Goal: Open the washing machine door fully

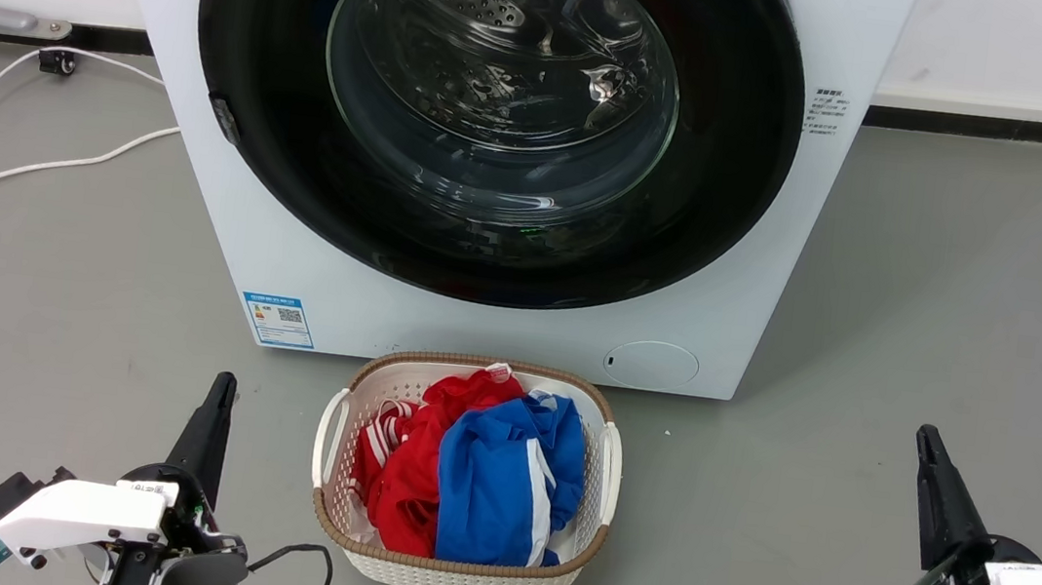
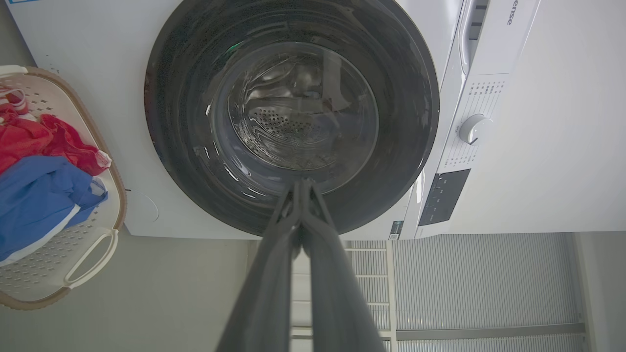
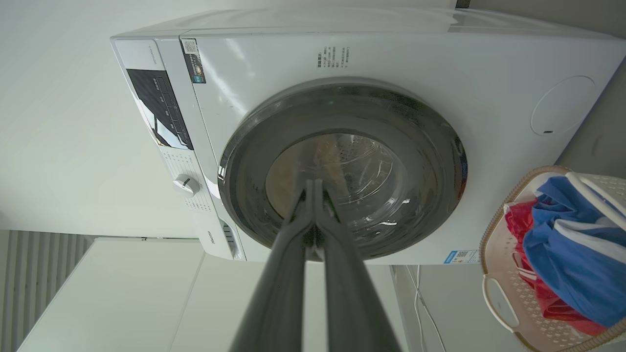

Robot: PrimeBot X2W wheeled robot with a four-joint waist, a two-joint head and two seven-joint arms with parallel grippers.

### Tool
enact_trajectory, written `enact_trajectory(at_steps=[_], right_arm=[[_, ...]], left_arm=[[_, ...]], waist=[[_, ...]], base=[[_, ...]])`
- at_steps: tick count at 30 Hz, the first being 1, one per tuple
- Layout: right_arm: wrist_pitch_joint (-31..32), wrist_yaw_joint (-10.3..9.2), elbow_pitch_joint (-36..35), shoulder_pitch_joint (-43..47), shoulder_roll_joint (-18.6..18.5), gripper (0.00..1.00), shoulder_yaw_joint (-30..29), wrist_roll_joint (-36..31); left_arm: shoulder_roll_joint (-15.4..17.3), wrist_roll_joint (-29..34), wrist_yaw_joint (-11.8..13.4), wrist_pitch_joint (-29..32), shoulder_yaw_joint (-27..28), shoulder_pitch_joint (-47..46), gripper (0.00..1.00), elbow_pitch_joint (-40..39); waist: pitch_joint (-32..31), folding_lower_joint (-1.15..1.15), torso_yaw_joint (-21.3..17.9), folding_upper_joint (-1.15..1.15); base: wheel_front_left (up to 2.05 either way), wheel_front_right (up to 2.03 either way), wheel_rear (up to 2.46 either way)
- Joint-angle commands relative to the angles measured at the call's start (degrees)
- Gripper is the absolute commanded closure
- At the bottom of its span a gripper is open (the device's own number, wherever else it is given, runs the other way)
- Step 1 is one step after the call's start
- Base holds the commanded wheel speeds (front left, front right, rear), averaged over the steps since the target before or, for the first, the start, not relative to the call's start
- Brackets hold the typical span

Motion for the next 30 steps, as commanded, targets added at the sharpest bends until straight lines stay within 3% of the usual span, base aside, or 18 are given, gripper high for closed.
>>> enact_trajectory(at_steps=[1,26,27,30], right_arm=[[0.11,0.17,0.09,-0.72,0.21,1.00,-0.07,-0.30],[0.28,0.17,0.10,-0.70,0.38,1.00,-0.33,-0.54],[0.24,0.00,0.02,-0.10,0.19,0.00,-0.26,-0.22],[-0.04,-0.01,-0.08,0.30,0.22,0.00,-0.07,-0.17]], left_arm=[[-0.06,0.27,-0.19,0.34,0.16,-0.54,1.00,0.07],[-0.19,0.39,-0.19,0.45,0.33,-0.56,1.00,0.07],[-0.11,0.17,0.00,0.16,0.15,-0.01,0.00,0.02],[-0.18,0.25,0.03,-0.26,-0.53,0.19,0.00,0.12]], waist=[[0.00,0.00,0.00,0.00],[0.00,0.00,0.00,0.00],[0.00,0.00,0.00,0.00],[-0.01,0.00,-0.01,0.00]], base=[[0.00,0.00,0.00],[0.00,0.00,0.00],[0.00,0.00,0.00],[0.00,0.00,0.00]])
